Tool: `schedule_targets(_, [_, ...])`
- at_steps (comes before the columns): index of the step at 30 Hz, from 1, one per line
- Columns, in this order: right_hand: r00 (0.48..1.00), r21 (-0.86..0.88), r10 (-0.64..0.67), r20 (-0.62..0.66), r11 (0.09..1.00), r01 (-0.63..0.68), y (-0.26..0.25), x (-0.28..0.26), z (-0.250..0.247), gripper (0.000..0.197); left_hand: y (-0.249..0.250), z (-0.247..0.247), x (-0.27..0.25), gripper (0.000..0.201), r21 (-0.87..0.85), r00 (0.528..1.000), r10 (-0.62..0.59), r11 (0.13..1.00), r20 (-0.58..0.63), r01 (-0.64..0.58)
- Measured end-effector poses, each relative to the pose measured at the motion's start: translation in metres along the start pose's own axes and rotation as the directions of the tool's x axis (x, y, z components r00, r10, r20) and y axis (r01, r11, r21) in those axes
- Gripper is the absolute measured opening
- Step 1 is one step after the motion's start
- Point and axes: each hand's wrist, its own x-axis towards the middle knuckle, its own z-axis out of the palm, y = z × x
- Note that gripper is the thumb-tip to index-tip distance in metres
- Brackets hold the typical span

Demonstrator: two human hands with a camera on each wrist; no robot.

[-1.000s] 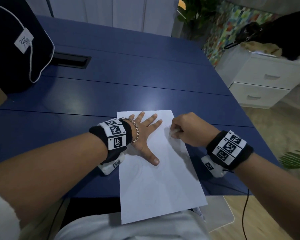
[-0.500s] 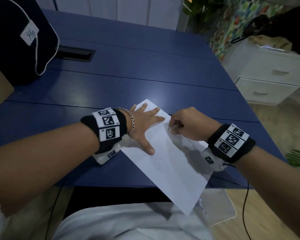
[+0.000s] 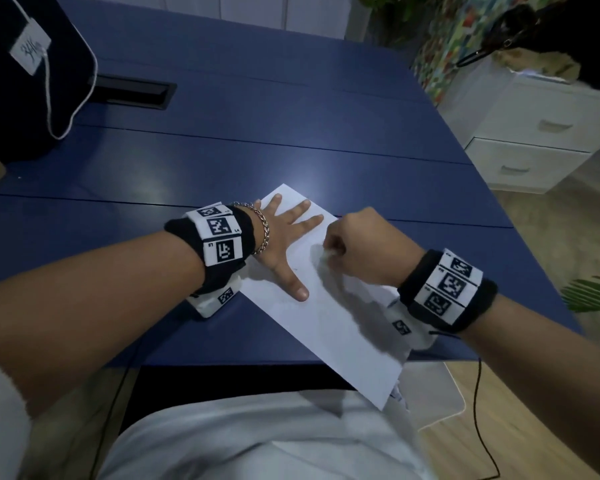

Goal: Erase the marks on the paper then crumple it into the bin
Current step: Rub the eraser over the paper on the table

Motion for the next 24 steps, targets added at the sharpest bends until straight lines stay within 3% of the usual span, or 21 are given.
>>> schedule_targets(3, [0.995,0.041,-0.036,0.094,0.999,0.032,-0.009,-0.008,-0.001,0.007,-0.001,0.002,0.002,0.159,0.003,1.000,-0.007,1.000,-0.001,0.007])
schedule_targets(7, [0.993,0.057,0.114,-0.011,0.992,-0.113,0.015,0.005,-0.008,0.009,0.000,0.001,0.001,0.158,-0.004,1.000,-0.010,1.000,0.008,0.010])
schedule_targets(9, [0.997,0.020,0.071,-0.028,0.997,-0.070,0.005,0.002,0.000,0.008,-0.001,0.002,0.001,0.158,-0.009,1.000,-0.012,1.000,0.011,0.012])
schedule_targets(12, [0.996,0.028,-0.065,0.067,0.998,0.063,-0.020,-0.008,0.005,0.008,-0.001,0.004,0.004,0.162,-0.004,1.000,-0.013,1.000,0.006,0.013])
schedule_targets(14, [0.997,0.017,-0.025,0.076,1.000,0.024,-0.010,0.003,-0.004,0.009,-0.001,0.003,0.004,0.165,0.002,1.000,-0.017,1.000,0.005,0.017])
schedule_targets(18, [0.995,0.030,0.089,-0.042,0.996,-0.088,0.010,0.020,-0.010,0.009,0.000,0.001,0.000,0.169,-0.028,1.000,-0.020,0.999,0.004,0.020])
schedule_targets(22, [0.989,0.015,-0.110,0.096,0.994,0.109,-0.013,0.008,-0.003,0.007,0.000,0.002,0.002,0.173,-0.033,1.000,-0.013,0.999,-0.007,0.013])
schedule_targets(24, [0.992,-0.005,-0.077,0.101,0.997,0.077,-0.004,0.020,-0.012,0.010,0.000,0.003,0.002,0.173,-0.025,1.000,-0.019,1.000,-0.011,0.018])
